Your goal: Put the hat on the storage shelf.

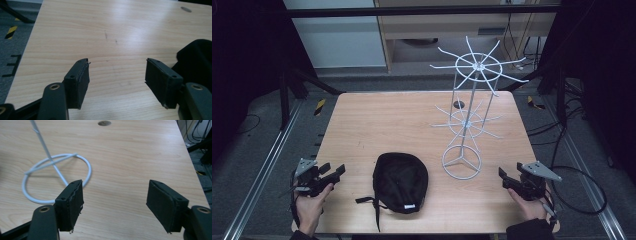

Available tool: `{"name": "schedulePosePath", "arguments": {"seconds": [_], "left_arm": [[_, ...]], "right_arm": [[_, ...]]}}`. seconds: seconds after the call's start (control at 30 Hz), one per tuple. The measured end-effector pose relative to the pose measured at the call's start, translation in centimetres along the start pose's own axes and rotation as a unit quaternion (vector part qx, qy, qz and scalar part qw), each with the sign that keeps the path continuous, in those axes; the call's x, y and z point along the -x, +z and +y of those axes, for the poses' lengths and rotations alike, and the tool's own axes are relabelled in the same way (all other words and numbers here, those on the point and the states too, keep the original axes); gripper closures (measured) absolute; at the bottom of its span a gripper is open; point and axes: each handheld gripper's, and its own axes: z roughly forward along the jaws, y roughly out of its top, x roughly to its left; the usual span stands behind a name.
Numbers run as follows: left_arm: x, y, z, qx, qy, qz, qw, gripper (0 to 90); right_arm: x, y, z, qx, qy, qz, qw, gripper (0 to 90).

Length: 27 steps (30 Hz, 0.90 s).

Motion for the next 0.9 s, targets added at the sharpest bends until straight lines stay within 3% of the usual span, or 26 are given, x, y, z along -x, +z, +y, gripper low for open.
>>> {"name": "schedulePosePath", "arguments": {"seconds": [0.17,0.27,0.43,0.8,0.9], "left_arm": [[1.1,-0.6,0.2,0.012,0.005,-0.019,0.9997,40.3],[2.0,-0.9,0.5,0.012,0.017,-0.022,0.9996,42.1],[2.9,-0.8,0.5,0.005,0.023,-0.031,0.9992,42.0],[5.1,-0.8,0.9,0.005,0.048,-0.06,0.997,42.9],[5.7,-0.8,1.0,0.003,0.055,-0.069,0.9961,44.1]], "right_arm": [[-1.2,-0.3,0.2,0.001,-0.014,0.019,0.9997,37.9],[-2.5,-0.4,0.4,-0.003,-0.029,0.041,0.9987,40.8],[-3.9,-0.6,0.6,-0.005,-0.033,0.066,0.9973,43.3],[-7.5,-0.5,1.5,-0.006,-0.055,0.116,0.9918,45.6],[-9.0,-0.3,1.8,-0.007,-0.07,0.133,0.9886,46.7]]}}
